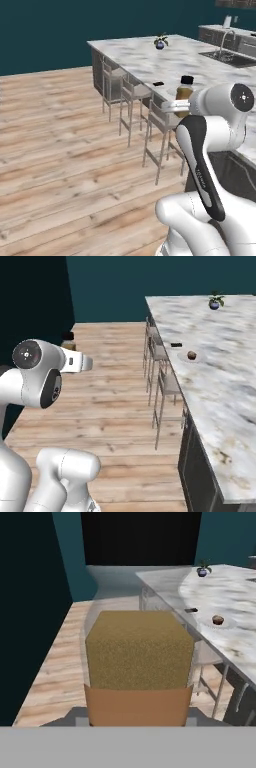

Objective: Take the cinnamon bottle from the cabinet and place it on the dining table, next to the plate with the cupcake. Then take the chocolate from the dining counter and place it on the cupcake plate.

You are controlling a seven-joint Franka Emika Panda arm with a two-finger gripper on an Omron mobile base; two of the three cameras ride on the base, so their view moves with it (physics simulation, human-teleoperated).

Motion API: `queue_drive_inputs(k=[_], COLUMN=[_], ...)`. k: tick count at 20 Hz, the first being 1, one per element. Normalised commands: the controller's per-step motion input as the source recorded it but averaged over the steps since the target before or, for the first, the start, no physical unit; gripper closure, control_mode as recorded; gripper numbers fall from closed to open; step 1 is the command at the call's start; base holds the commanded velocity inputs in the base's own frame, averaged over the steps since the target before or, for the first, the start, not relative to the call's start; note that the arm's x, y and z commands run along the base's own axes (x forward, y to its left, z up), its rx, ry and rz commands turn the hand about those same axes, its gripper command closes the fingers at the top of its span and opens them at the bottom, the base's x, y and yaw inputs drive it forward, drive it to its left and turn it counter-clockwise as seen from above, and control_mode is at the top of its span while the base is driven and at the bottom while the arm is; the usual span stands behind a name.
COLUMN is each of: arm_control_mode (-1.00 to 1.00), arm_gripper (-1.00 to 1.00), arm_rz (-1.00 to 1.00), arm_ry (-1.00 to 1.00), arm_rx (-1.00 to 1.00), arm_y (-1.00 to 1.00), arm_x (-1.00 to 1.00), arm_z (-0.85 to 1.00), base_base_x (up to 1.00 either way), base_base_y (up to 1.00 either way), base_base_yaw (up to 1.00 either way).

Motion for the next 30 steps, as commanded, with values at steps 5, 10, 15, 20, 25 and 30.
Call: queue_drive_inputs(k=[5,10,15,20,25,30], arm_control_mode=[1.00,1.00,1.00,1.00,1.00,1.00], arm_gripper=[1.00,1.00,1.00,1.00,1.00,1.00], arm_rz=[0.00,0.00,0.00,0.00,0.00,0.00], arm_ry=[0.00,0.00,0.00,0.00,0.00,0.00], arm_rx=[0.00,0.00,0.00,0.00,0.00,0.00], arm_y=[0.00,0.00,0.00,0.00,0.00,0.00], arm_x=[0.00,0.00,0.00,0.00,0.00,0.00], arm_z=[0.00,0.00,0.00,0.00,0.00,0.00], base_base_x=[0.63,0.67,0.67,0.65,0.51,0.46], base_base_y=[0.51,0.42,0.42,0.46,0.53,0.47], base_base_yaw=[-0.30,-0.38,-0.39,-0.36,-0.38,-0.44])
